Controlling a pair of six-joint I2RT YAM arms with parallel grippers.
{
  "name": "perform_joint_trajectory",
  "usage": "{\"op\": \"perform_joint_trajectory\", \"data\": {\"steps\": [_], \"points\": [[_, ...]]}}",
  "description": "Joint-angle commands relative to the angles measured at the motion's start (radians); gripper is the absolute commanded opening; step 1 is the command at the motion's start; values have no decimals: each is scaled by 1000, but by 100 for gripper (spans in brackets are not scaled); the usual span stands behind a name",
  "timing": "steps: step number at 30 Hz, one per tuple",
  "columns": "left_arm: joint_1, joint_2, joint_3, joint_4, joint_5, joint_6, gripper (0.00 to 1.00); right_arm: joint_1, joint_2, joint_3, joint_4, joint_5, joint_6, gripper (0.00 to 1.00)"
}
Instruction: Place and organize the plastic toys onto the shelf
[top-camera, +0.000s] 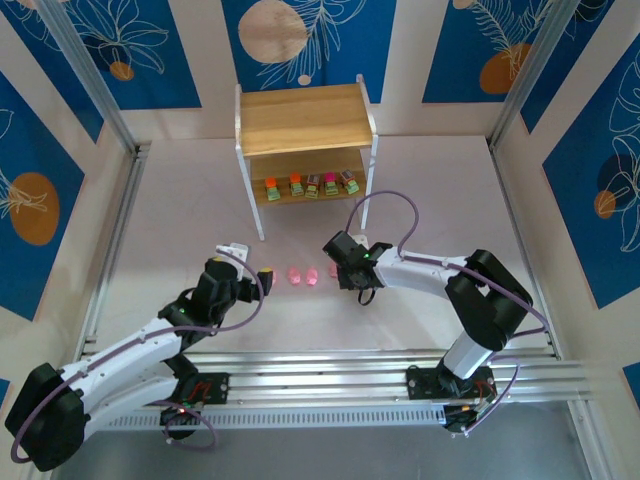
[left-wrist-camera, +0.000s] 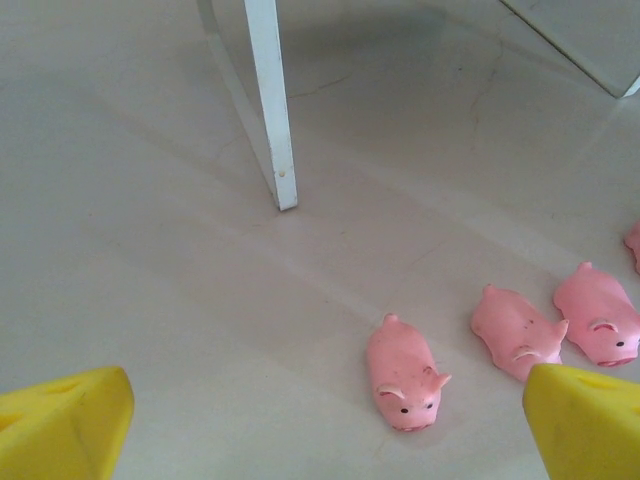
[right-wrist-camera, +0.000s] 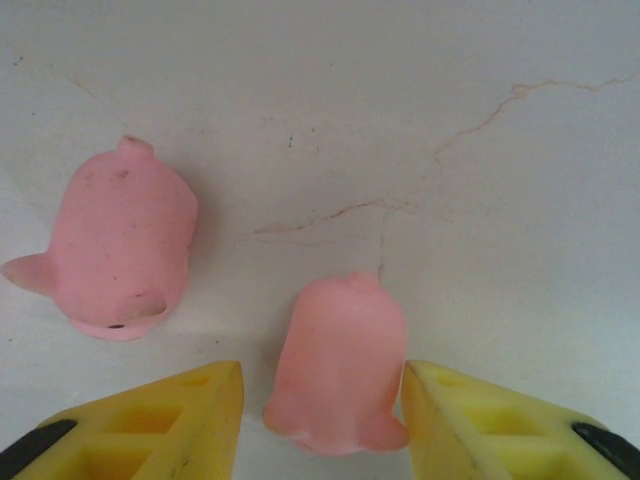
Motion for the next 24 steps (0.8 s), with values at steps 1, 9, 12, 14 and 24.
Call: {"op": "perform_joint_trajectory", "data": {"steps": [1,9,12,14,24], "points": [[12,-9,-8,15,14,-13,100,-8,19,20,-27,-4,21,45],[12,-7,-8,16,18,-13,100,-10,18,17,-39,11,37,45],[13,-7,-9,16,18,-13,100,-11,29,21,-39,9,34,45],[13,-7,-8,16,16,-15,100,-11,33,22,-37,7,36,43],[13,-4,-6,15,16,-14,100,-15,42,37,-41,17,31,40]]}}
